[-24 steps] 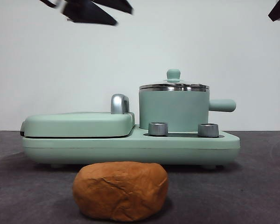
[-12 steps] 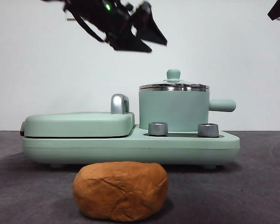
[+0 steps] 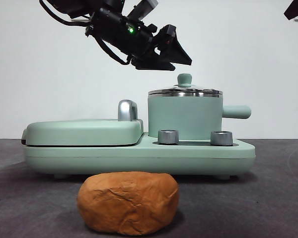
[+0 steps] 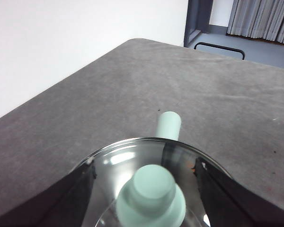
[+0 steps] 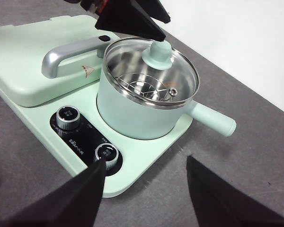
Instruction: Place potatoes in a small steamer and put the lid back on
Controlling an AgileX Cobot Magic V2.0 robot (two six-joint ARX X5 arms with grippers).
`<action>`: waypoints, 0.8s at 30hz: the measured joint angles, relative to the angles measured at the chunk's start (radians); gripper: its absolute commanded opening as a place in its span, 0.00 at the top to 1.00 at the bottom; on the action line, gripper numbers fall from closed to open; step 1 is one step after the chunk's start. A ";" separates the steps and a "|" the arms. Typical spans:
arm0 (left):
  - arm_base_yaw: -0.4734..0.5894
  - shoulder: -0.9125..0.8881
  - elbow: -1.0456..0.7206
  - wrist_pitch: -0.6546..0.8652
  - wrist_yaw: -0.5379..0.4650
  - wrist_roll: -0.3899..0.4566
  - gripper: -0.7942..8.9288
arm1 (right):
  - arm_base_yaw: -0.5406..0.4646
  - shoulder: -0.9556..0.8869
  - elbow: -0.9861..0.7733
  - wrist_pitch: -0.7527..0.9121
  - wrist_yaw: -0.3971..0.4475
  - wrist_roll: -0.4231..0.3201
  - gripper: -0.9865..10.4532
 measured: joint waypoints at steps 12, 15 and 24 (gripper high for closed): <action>-0.017 0.050 0.001 0.059 -0.018 0.008 0.57 | 0.000 0.000 0.000 0.000 0.000 0.000 0.68; -0.017 0.067 0.001 0.059 -0.022 0.008 0.57 | 0.000 0.000 0.000 0.000 0.000 0.000 0.68; -0.017 0.076 0.001 0.051 -0.040 0.008 0.57 | 0.000 0.000 0.000 0.000 0.000 0.000 0.68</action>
